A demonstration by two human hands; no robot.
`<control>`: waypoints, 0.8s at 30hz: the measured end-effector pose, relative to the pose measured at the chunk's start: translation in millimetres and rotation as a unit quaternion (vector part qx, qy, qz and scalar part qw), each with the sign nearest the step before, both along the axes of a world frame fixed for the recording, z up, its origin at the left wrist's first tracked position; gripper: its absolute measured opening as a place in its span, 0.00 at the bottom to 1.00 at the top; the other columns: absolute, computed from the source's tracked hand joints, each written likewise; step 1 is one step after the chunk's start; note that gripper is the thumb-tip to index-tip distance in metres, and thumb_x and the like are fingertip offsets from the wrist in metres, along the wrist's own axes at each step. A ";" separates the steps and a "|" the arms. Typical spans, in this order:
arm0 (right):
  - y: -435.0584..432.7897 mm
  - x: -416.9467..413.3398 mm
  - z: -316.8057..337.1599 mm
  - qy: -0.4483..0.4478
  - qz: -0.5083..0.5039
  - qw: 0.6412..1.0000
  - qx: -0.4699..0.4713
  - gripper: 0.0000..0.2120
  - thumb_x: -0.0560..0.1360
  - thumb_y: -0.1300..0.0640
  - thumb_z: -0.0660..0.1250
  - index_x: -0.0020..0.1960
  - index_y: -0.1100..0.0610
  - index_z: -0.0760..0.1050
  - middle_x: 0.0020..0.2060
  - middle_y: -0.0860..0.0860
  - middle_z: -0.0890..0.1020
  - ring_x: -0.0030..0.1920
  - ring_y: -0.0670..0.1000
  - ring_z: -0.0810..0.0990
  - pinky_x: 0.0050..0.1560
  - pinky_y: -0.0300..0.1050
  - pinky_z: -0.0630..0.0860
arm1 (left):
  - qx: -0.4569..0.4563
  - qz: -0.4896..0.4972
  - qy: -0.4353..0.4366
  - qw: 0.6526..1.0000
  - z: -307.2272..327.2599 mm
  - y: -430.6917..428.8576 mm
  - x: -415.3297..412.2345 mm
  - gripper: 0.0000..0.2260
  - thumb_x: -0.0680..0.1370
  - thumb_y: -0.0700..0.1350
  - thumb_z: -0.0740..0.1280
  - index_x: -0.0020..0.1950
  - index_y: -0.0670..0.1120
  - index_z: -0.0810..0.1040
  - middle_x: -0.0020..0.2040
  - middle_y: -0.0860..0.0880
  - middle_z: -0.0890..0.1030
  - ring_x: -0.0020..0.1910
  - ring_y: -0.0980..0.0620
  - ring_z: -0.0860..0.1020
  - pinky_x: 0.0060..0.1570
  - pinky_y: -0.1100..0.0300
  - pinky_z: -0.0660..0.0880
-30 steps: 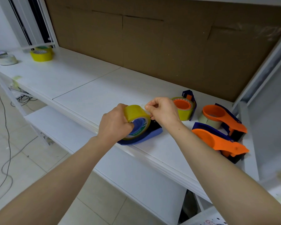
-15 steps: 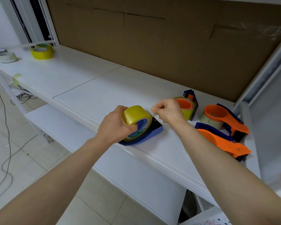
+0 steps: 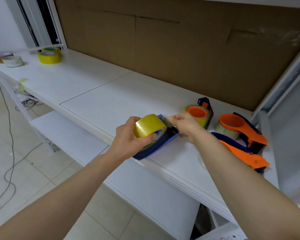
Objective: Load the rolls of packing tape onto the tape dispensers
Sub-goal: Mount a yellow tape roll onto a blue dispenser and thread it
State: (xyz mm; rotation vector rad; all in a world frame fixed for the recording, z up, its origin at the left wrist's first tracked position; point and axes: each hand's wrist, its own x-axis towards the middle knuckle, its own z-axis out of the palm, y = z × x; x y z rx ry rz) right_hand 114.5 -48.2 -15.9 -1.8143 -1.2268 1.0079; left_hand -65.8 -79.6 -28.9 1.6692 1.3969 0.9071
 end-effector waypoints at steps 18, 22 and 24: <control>-21.6 -24.7 46.1 -0.312 0.042 0.915 0.253 0.08 0.80 0.55 0.59 0.53 0.57 0.73 0.54 0.53 0.76 0.55 0.55 0.74 0.50 0.44 0.68 | -0.139 -0.013 -0.138 0.981 34.9 20.6 6.0 0.16 0.75 0.45 0.69 0.62 0.46 0.75 0.51 0.49 0.78 0.48 0.52 0.76 0.43 0.67 0.74; -24.3 -26.7 41.9 -0.319 0.029 0.904 0.283 0.07 0.78 0.55 0.61 0.51 0.58 0.75 0.58 0.55 0.75 0.60 0.56 0.73 0.56 0.50 0.71 | -0.149 0.013 -0.151 0.977 36.1 22.7 7.7 0.24 0.75 0.45 0.70 0.69 0.46 0.70 0.53 0.48 0.78 0.46 0.54 0.76 0.50 0.58 0.70; -28.3 -26.8 36.8 -0.366 -0.002 0.874 0.321 0.07 0.77 0.55 0.63 0.49 0.57 0.76 0.61 0.54 0.74 0.63 0.56 0.71 0.60 0.52 0.69 | -0.126 0.013 -0.165 0.978 33.9 18.2 9.9 0.21 0.75 0.44 0.70 0.67 0.44 0.72 0.50 0.46 0.80 0.42 0.55 0.77 0.45 0.60 0.72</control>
